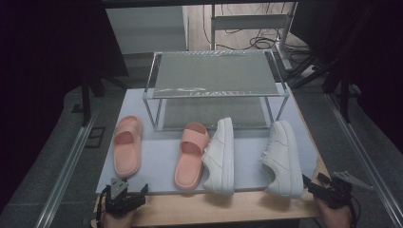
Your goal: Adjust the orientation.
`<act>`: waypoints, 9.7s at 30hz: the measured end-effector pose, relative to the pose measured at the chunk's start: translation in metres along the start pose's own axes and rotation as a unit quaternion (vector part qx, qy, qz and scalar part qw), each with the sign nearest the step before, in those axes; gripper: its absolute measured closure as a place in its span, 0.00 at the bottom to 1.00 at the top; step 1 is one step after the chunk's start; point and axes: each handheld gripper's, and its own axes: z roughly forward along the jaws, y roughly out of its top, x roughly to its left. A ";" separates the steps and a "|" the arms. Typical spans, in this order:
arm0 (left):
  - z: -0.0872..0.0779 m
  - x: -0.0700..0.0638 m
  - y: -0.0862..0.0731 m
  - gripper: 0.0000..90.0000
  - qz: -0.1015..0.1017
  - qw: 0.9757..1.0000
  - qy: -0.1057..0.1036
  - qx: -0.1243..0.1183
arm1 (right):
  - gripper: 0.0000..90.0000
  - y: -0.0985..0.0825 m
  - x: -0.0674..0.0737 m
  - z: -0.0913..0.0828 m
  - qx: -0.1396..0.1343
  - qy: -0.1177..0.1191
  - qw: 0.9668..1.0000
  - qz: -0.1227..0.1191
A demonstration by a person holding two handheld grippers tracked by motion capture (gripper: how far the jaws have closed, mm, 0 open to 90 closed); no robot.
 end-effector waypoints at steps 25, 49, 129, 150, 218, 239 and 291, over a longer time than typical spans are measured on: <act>-0.001 -0.002 -0.001 0.17 -0.008 1.000 0.006 -0.001 | 0.24 -0.001 -0.001 -0.001 -0.003 0.010 1.000 -0.001; -0.008 -0.020 0.015 0.14 0.015 0.997 -0.077 -0.014 | 0.25 -0.002 -0.001 -0.001 -0.005 0.013 1.000 -0.001; 0.063 0.058 0.121 0.77 -0.013 0.999 0.015 0.040 | 0.26 -0.002 -0.003 -0.001 -0.005 0.017 1.000 0.003; 0.084 0.064 0.138 0.91 -0.043 0.997 0.032 0.058 | 0.26 -0.002 -0.003 -0.001 -0.006 0.019 1.000 0.005; 0.010 -0.006 0.110 0.94 0.083 0.992 -0.090 0.000 | 0.26 -0.002 -0.003 -0.001 -0.006 0.017 1.000 0.004; 0.053 -0.039 0.143 0.94 0.078 0.994 -0.074 -0.025 | 0.26 -0.002 -0.003 -0.001 -0.006 0.019 1.000 0.004; 0.101 -0.042 0.157 0.92 0.033 0.997 -0.067 -0.030 | 0.26 -0.002 -0.004 -0.001 -0.005 0.021 1.000 0.004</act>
